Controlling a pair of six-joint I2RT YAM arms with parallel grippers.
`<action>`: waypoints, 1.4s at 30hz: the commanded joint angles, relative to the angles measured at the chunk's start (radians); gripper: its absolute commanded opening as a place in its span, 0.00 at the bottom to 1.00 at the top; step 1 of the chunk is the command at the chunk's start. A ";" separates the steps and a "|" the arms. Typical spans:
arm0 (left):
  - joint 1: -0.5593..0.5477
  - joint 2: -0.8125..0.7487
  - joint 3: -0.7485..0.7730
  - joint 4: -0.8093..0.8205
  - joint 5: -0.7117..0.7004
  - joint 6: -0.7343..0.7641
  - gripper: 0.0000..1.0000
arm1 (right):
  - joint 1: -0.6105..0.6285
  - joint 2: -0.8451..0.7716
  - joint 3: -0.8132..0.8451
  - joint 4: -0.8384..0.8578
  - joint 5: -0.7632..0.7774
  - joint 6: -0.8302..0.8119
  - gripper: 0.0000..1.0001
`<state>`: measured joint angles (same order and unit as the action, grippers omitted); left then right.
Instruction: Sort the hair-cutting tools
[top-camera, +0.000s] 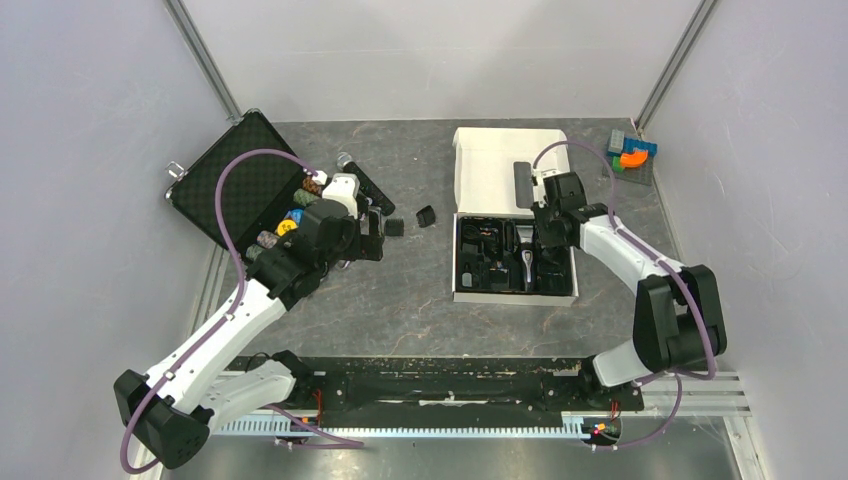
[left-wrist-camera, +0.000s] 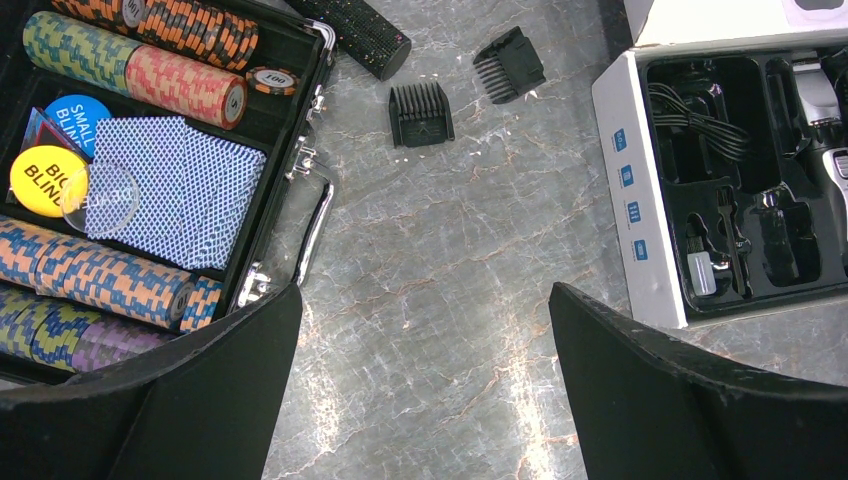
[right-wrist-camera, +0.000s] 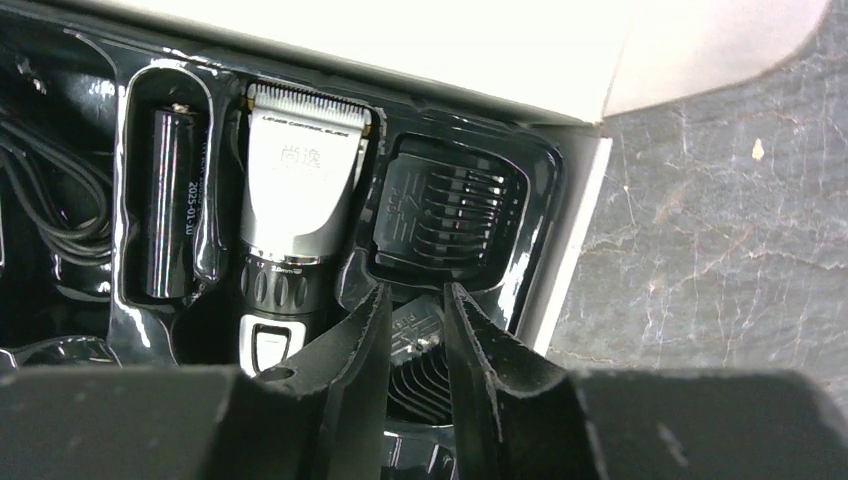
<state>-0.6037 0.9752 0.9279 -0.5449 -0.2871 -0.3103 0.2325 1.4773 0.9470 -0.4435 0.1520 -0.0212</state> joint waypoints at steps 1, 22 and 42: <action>0.002 -0.014 0.000 0.028 -0.002 0.004 1.00 | -0.003 0.034 0.057 -0.047 -0.090 -0.082 0.26; 0.002 -0.016 -0.001 0.027 0.001 0.004 1.00 | -0.008 -0.084 0.154 -0.116 0.027 -0.050 0.46; 0.002 -0.025 -0.002 0.028 0.002 0.005 1.00 | -0.056 0.010 0.104 -0.141 -0.006 0.020 0.54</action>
<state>-0.6037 0.9695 0.9260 -0.5449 -0.2863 -0.3103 0.1791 1.4807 1.0660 -0.5709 0.1692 -0.0223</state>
